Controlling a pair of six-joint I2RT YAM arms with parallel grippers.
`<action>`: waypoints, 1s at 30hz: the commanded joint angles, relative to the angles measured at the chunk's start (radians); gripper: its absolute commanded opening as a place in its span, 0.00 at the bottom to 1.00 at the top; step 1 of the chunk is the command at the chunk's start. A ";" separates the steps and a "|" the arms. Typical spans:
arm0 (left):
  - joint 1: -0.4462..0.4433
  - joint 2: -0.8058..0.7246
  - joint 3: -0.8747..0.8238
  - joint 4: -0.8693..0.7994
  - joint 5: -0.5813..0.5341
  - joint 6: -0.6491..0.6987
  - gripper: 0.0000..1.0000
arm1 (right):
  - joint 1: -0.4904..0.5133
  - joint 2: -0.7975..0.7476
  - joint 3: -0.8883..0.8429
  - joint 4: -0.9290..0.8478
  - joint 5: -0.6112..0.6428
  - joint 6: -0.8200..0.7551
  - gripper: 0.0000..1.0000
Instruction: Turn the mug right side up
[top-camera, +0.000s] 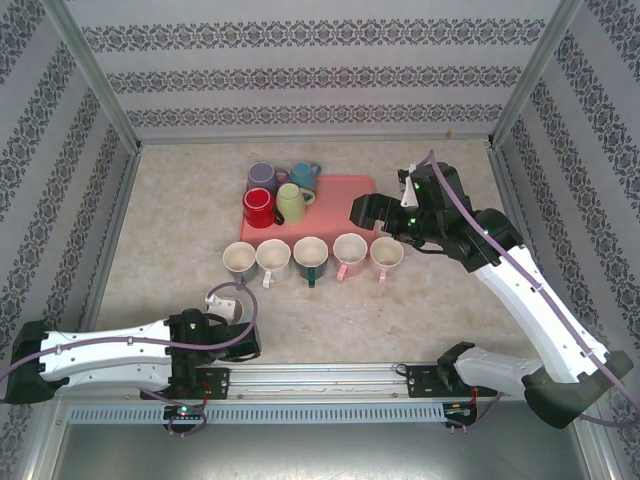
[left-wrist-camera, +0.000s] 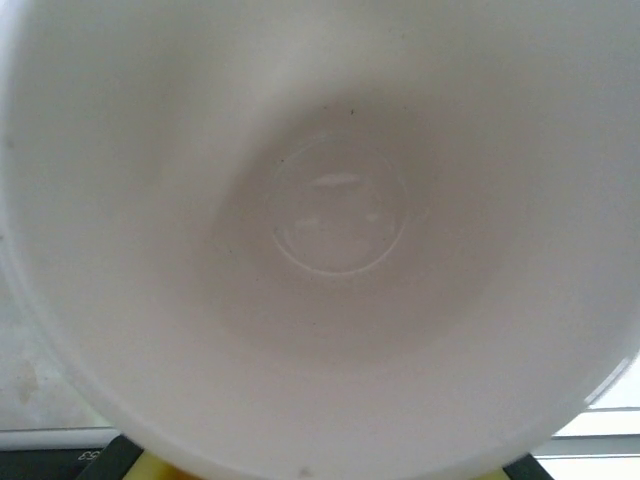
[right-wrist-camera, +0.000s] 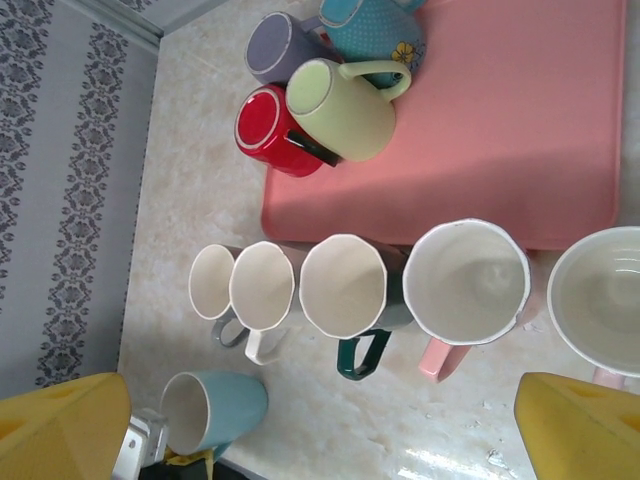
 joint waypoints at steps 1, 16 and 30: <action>-0.010 -0.021 -0.004 0.019 -0.031 -0.026 0.22 | 0.010 0.000 -0.015 0.010 0.021 -0.019 0.98; -0.010 -0.040 0.028 0.021 -0.033 -0.002 0.48 | 0.007 0.000 -0.006 -0.011 0.028 -0.060 0.98; 0.002 -0.079 0.279 -0.318 -0.058 -0.107 0.60 | 0.009 0.043 0.028 -0.013 -0.069 -0.193 0.98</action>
